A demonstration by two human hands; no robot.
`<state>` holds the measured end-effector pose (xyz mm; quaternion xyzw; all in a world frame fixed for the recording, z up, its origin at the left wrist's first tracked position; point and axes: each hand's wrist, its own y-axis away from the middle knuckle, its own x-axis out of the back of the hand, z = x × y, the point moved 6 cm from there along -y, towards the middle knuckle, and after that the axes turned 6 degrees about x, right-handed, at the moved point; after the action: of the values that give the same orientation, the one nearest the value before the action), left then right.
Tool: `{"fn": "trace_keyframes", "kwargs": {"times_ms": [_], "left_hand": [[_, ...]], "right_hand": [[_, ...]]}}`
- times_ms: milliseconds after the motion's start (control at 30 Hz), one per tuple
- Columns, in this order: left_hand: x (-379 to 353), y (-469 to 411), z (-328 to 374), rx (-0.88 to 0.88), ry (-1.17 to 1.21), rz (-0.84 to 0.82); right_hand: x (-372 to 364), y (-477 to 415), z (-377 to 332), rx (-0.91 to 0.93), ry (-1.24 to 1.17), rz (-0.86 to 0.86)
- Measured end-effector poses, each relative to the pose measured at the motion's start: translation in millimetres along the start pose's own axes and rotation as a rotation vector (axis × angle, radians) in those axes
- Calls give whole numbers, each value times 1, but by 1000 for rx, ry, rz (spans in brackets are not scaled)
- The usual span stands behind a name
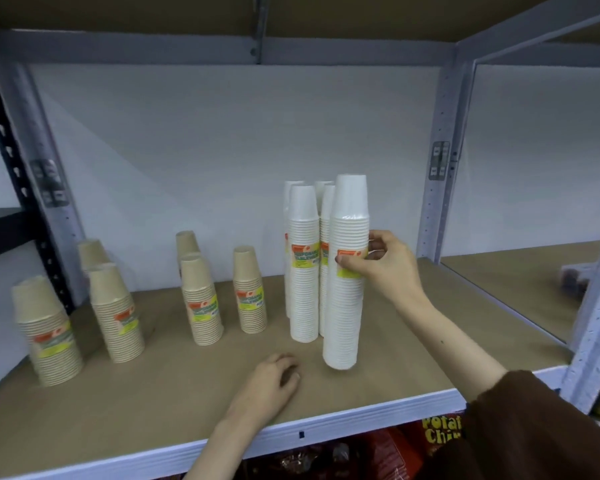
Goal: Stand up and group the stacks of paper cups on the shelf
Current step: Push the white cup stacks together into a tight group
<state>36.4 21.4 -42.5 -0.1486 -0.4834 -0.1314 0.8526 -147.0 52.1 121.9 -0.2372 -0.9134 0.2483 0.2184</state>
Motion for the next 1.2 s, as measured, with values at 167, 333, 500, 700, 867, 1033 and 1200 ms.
{"fn": "trace_keyframes", "kwargs": {"times_ms": [167, 333, 500, 700, 867, 1033, 1200], "left_hand": [[8, 4, -13, 25, 10, 21], [7, 4, -14, 21, 27, 29], [5, 2, -15, 10, 37, 37], [4, 1, -18, 6, 47, 49], [3, 1, -18, 3, 48, 53], [3, 1, -17, -5, 42, 54], [2, 1, -19, 5, 33, 51]], "right_hand": [[-31, 7, 1, 22, -1, 1], [-44, 12, 5, 51, 6, 51], [-53, 20, 8, 73, 29, 69], [-69, 50, 43, -2, 67, 34], [-78, 76, 76, -98, 87, -31], [-78, 78, 83, -109, 100, -47], [-75, 74, 86, -114, 98, -30]]}}
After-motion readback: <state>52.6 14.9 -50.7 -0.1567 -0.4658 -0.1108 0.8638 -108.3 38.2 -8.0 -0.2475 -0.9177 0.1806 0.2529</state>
